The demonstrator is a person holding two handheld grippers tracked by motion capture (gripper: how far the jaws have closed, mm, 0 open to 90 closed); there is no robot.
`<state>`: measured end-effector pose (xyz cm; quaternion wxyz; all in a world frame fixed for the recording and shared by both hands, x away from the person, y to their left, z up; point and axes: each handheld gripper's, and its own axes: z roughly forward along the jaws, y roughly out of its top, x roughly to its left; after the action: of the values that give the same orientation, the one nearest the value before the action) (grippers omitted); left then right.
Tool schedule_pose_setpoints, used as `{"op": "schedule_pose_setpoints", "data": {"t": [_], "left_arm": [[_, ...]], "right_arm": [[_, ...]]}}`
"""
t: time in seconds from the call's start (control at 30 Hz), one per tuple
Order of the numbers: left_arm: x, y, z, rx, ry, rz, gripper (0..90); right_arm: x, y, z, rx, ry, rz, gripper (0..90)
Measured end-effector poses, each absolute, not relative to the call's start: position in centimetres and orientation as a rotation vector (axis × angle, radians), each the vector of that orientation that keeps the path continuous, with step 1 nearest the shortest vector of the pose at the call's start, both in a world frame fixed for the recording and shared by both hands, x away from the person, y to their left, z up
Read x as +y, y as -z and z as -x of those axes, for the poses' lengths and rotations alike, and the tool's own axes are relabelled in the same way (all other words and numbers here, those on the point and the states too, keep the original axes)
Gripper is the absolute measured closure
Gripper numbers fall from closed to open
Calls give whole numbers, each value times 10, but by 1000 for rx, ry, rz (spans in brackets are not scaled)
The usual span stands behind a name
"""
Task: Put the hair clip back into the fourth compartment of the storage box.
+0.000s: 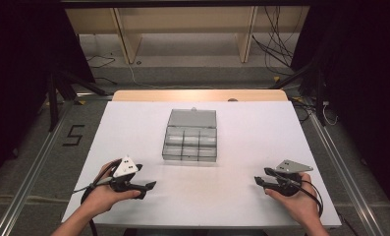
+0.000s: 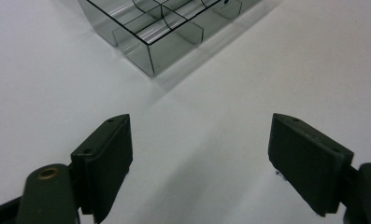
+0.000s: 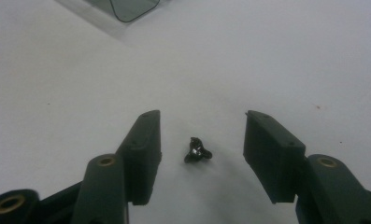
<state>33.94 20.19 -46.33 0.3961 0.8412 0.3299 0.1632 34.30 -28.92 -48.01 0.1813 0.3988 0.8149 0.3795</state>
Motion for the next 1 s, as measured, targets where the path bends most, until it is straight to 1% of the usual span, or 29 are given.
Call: {"op": "schedule_pose_setpoints", "data": {"t": [0.1,0.33,0.83,1.0], "left_arm": [[202,463,-339,835,-413,-2132,216],[202,463,-339,832,-414,-2136,217],[202,463,-339,835,-416,-2135,219],[202,463,-340,835,-416,-2136,220]], "right_arm": [[-289,482,-346,2309,-1059,-1132,521],[-285,485,-350,2333,-1034,-1129,580],[-282,489,-350,2363,-998,-1120,627],[-282,489,-350,2360,-992,-1112,662]]}}
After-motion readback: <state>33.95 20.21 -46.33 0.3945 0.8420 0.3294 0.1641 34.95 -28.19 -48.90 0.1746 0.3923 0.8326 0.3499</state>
